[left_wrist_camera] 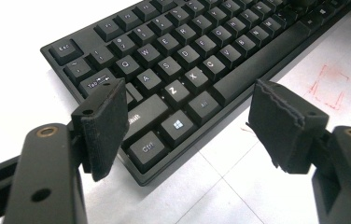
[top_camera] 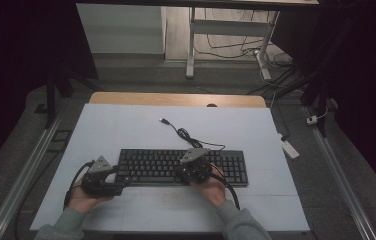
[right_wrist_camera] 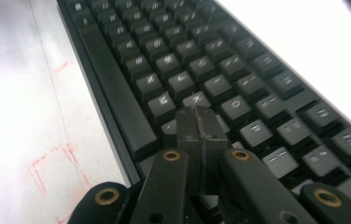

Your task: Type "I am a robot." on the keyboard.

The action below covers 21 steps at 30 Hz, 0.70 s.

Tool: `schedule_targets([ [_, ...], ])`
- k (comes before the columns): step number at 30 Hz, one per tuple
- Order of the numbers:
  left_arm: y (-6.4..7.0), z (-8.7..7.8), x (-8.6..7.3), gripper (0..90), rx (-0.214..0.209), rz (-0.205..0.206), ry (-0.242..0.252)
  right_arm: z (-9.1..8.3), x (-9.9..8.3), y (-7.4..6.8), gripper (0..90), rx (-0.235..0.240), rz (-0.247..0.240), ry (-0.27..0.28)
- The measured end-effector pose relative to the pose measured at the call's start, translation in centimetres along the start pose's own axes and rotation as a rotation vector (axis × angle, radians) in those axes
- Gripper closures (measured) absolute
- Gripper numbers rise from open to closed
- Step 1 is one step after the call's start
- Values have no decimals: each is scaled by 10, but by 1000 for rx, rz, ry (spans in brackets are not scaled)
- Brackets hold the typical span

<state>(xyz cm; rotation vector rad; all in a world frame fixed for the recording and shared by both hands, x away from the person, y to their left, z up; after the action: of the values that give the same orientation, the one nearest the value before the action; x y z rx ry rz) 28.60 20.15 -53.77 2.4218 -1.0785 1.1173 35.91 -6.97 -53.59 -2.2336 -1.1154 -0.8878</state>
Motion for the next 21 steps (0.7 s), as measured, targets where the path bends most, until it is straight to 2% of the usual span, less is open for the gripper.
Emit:
schedule_targets([
  [3, 0, 0, 0, 286, 0, 1, 2, -12, 3, 1, 896, 9, 17, 50],
  [6, 0, 0, 0, 286, -1, 3, 2, -24, 0, 5, 884, 0, 23, 72],
  [13, 1, 0, 2, 285, -2, 5, 4, -52, -14, 19, 660, -41, 83, 127],
  [21, 2, 1, 2, 284, -5, 7, 8, -85, -32, 31, 582, -89, 108, 176],
])
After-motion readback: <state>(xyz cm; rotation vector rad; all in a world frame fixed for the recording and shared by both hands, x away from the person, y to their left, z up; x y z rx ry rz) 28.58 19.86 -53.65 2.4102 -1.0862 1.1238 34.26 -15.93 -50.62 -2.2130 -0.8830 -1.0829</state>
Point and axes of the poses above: each handheld gripper's, and its own axes: z roughly forward along the jaws, x roughly out of its top, y roughly to its right, the point moved 4 cm from there along z, roughly forward along the jaws, and after that the axes turned 13 degrees about z, right-handed, at the moved point
